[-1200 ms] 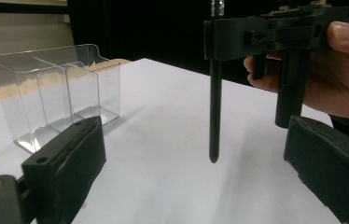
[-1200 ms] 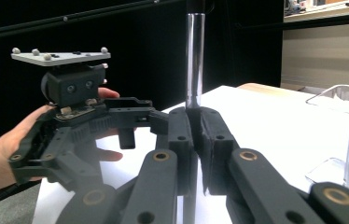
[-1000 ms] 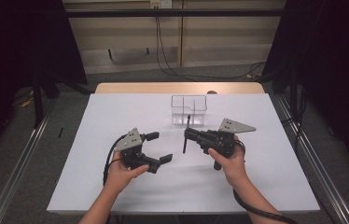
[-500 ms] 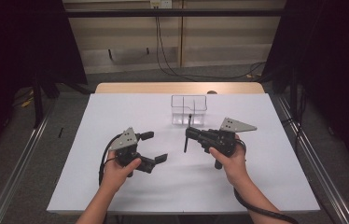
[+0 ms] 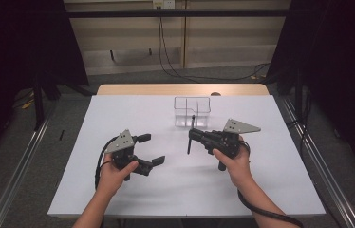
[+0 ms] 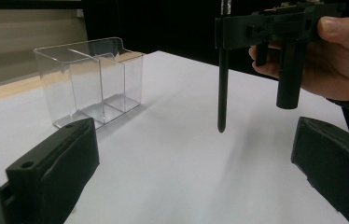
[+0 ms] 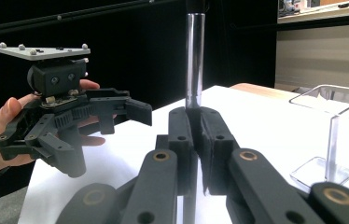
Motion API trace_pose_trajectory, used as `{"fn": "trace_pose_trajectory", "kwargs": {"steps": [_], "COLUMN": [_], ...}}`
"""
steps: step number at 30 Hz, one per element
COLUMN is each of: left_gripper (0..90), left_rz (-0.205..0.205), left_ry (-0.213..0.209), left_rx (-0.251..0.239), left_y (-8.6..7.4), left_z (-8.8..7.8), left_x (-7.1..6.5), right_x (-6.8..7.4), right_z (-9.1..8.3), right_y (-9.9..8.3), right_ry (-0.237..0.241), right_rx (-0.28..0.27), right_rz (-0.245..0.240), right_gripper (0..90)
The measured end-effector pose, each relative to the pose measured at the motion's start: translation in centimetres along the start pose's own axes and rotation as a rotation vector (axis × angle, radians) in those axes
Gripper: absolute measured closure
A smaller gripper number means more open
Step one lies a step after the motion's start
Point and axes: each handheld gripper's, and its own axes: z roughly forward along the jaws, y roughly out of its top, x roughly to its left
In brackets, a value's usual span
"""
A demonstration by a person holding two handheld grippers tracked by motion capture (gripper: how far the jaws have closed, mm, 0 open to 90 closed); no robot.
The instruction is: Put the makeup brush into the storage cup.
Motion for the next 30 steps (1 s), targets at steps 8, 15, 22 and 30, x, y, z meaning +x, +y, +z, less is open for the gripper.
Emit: {"fn": "trace_pose_trajectory", "kwargs": {"steps": [8,15,22,30], "left_gripper": [0.7,0.8,0.9,0.9], "left_rz": [0.008,0.005,0.009,0.002], "left_ry": [0.023,0.044,0.05,0.068], "left_rx": [-0.002,0.001,0.0,0.005], "left_y": [-0.2,-0.6,-0.7,-1.1], "left_z": [-1.4,-2.6,-3.4,-4.5], "left_x": [0.3,0.8,0.9,1.1], "right_x": [0.0,-0.1,-0.3,-0.5], "right_z": [0.2,0.2,0.0,0.0], "right_y": [0.2,0.2,0.3,0.2], "right_ry": [0.003,0.0,-0.006,-0.011], "right_rx": [-0.006,-0.005,-0.003,-0.006], "right_rz": [-0.003,-0.004,-0.006,-0.002], "right_gripper": [84.2,84.2,84.2,84.2]}}
